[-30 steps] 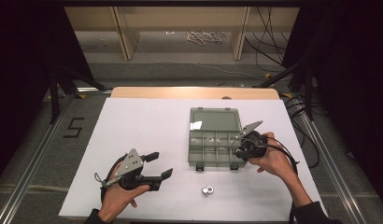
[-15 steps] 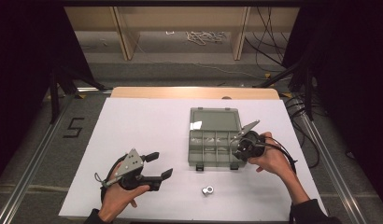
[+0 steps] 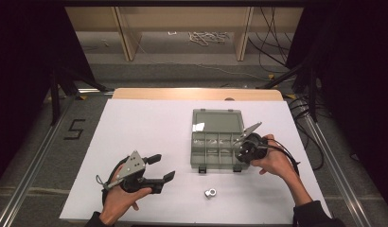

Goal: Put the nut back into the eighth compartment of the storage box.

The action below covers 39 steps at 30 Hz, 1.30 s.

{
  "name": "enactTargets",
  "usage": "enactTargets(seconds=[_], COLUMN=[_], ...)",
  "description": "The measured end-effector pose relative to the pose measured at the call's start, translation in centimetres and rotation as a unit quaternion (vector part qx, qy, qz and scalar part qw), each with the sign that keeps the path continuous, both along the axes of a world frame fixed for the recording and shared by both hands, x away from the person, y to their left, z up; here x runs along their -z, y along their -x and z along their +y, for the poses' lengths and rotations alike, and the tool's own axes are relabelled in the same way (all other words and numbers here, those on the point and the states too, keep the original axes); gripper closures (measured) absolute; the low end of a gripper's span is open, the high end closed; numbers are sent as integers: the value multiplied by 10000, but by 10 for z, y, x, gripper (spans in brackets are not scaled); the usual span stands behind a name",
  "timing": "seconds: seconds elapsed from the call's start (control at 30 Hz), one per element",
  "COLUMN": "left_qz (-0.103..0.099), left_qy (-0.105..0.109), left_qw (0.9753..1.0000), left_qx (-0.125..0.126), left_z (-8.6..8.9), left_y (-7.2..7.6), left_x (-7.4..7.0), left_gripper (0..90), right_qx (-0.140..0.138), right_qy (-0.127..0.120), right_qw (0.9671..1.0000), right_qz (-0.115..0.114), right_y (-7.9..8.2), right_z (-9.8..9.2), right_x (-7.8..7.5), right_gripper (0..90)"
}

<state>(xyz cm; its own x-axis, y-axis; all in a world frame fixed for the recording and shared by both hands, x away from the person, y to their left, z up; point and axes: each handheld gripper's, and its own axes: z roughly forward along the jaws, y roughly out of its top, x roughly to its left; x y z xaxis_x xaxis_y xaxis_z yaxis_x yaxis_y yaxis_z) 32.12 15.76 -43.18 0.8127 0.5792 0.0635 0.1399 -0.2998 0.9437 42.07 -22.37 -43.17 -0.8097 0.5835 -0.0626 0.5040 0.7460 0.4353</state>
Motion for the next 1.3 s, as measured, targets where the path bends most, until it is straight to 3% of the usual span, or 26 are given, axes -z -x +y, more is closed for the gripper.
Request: enactTargets(seconds=[0.1, 0.27, 0.3, 0.43, 0.57, 0.7, 0.8, 0.97, 1.13, 1.17, 1.3], left_qz=[142, 123, 278, 242, 246, 243, 213, 235, -99, 164, 247], left_qy=[91, 82, 151, 144, 150, 162, 90, 121, -81, 49, 98], left_qw=[9998, 9999, 9993, 9994, 9994, 9994, 9996, 9995, 9999, 9997, 9994], left_qx=[-72, -65, -208, -189, -189, -196, -171, -188, 29, -155, -209], left_z=[-1, -1, -2, -1, -1, -1, -1, 0, 2, 0, -1], left_y=[2, 2, 6, 5, 5, 6, 5, 6, 0, 5, 7], left_x=[1, 0, 0, 0, 0, 0, 0, -1, -2, -1, -1], left_gripper=[237, 237, 237, 237, 237, 237, 237, 237, 237, 237, 237], right_qx=[-11, 24, -10, -17, -181, -362, -304, -379, -444, -474, -730], right_qy=[-37, -254, -320, -569, -601, -731, -716, -665, -732, -698, -667], right_qw=[10000, 9995, 9993, 9977, 9970, 9961, 9962, 9962, 9953, 9953, 9941], right_qz=[-18, -184, -175, -376, -446, -339, -383, -426, -453, -483, -450], right_y=[0, 3, 4, 17, 27, 42, 47, 53, 63, 64, 73], right_z=[0, 0, 0, 9, 15, 22, 27, 30, 36, 36, 43], right_x=[-1, -10, -13, -25, -28, -29, -26, -24, -23, -23, -22], right_gripper=[684, 574, 546, 434, 409, 357, 294, 270, 261, 260, 261])
